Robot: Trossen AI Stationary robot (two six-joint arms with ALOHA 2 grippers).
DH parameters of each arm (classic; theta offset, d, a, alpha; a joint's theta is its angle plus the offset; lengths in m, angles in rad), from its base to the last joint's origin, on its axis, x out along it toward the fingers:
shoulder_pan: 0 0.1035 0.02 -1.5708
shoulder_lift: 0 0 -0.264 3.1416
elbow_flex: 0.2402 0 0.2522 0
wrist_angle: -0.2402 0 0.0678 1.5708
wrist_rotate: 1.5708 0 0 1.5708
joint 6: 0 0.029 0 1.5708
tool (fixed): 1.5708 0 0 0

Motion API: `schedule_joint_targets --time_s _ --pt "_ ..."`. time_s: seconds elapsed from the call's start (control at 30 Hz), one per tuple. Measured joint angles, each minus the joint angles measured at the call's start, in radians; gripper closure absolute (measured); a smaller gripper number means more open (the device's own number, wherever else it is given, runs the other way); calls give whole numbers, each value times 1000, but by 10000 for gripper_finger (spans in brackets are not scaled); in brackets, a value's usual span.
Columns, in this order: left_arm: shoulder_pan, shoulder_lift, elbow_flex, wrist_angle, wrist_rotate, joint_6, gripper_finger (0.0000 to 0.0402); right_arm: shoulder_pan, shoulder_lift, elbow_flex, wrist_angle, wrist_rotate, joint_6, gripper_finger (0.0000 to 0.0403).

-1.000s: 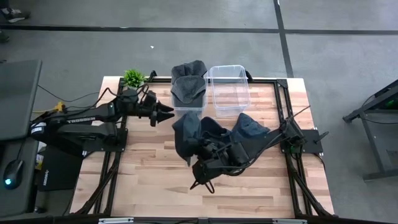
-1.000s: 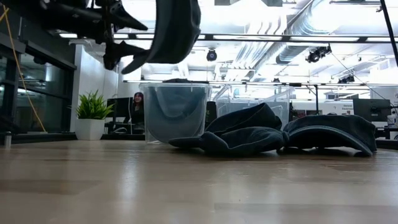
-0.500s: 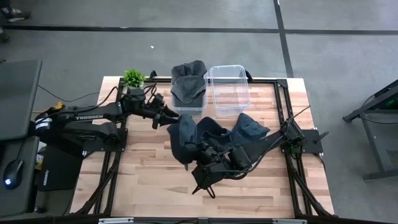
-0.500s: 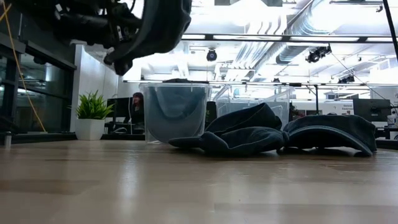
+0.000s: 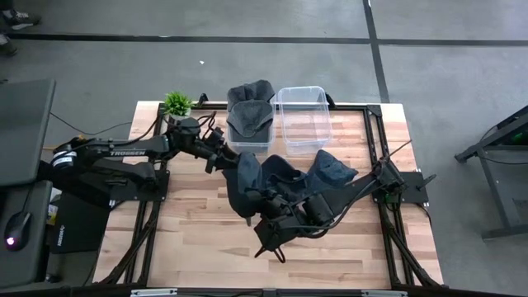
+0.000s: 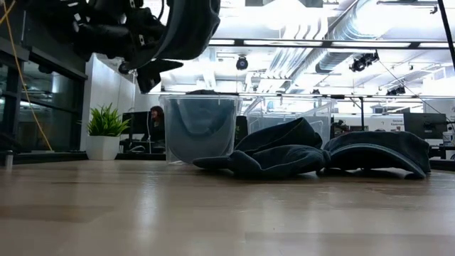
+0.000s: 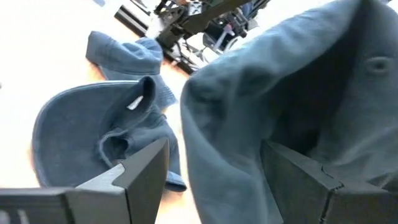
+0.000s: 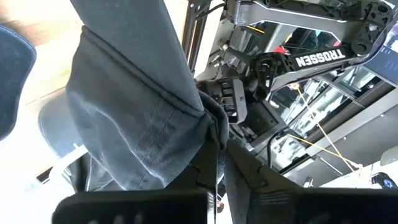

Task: Pick & Place hat
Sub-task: Put the left blue cap into the right transparent bin

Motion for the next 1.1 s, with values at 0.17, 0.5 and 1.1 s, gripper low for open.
schedule_joint_targets --time_s 0.17,0.5,1.1 --pt "0 19 0 14 5 0 150 4 0 0 17 0 -5 399" --pt "0 19 0 46 70 -8 164 6 0 0 37 -7 -20 399" --pt "0 19 0 44 50 69 398 5 0 0 37 -6 14 398"
